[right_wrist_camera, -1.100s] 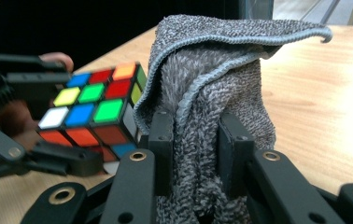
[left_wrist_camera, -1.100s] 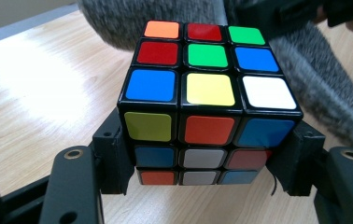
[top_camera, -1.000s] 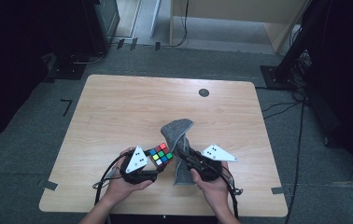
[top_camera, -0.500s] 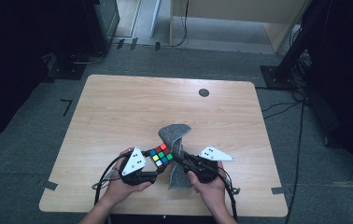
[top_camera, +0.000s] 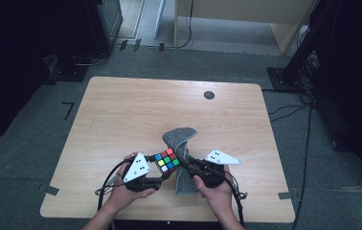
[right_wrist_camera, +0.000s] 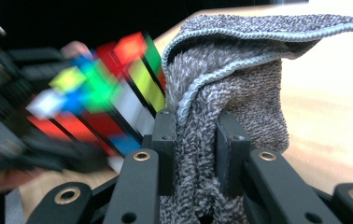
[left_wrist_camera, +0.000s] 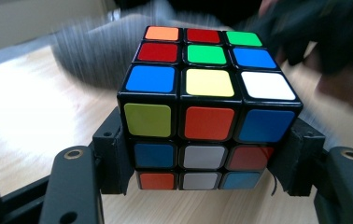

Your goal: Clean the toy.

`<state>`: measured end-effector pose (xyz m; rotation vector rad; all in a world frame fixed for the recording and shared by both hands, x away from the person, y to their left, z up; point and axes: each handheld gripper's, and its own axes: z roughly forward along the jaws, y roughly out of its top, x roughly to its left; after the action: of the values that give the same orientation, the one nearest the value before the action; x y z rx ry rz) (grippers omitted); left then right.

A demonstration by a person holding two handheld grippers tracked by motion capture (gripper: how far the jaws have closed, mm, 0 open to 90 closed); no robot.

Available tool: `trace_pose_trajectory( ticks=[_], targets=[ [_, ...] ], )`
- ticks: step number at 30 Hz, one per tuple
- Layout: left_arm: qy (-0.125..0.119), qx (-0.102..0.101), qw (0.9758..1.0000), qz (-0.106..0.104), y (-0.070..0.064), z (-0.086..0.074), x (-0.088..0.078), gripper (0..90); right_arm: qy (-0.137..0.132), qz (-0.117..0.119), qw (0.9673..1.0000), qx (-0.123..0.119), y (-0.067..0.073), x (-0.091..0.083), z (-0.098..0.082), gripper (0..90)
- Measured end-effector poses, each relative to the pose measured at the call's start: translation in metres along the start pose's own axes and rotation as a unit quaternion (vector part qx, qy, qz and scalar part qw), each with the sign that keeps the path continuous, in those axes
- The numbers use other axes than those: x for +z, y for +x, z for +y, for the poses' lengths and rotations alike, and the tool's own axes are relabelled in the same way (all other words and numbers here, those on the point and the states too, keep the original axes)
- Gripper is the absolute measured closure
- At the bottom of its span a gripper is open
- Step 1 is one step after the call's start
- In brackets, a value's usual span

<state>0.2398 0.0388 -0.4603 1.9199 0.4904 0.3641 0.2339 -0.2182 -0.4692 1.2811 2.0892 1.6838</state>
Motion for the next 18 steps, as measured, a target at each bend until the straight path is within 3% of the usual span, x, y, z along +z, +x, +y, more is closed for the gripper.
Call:
trace_pose_trajectory(
  ticks=[2,4,7,10,13,18],
  targets=[
    [0.012,-0.001,0.9999,0.005,0.002,-0.002,0.002,34.4,0.003,0.002,1.0000,0.007,0.000,0.001,-0.001,74.1],
    [0.028,0.000,0.9995,0.010,0.002,-0.006,0.005,34.4,-0.017,0.015,0.9997,0.007,0.004,-0.005,0.006,74.0],
    [0.030,0.002,0.9995,0.008,0.001,-0.007,0.007,34.4,-0.043,0.021,0.9989,0.003,0.008,-0.013,0.014,74.0],
    [0.016,0.003,0.9999,0.004,0.001,-0.004,0.004,34.4,-0.039,0.019,0.9990,0.008,0.006,-0.011,0.012,74.1],
    [0.019,0.003,0.9998,0.007,0.003,-0.004,0.003,34.4,-0.017,0.015,0.9996,0.017,0.002,-0.004,0.004,74.2],
    [0.039,-0.001,0.9992,0.012,0.004,-0.009,0.008,34.4,-0.033,0.025,0.9990,0.014,0.006,-0.009,0.010,74.3]
  ],
)
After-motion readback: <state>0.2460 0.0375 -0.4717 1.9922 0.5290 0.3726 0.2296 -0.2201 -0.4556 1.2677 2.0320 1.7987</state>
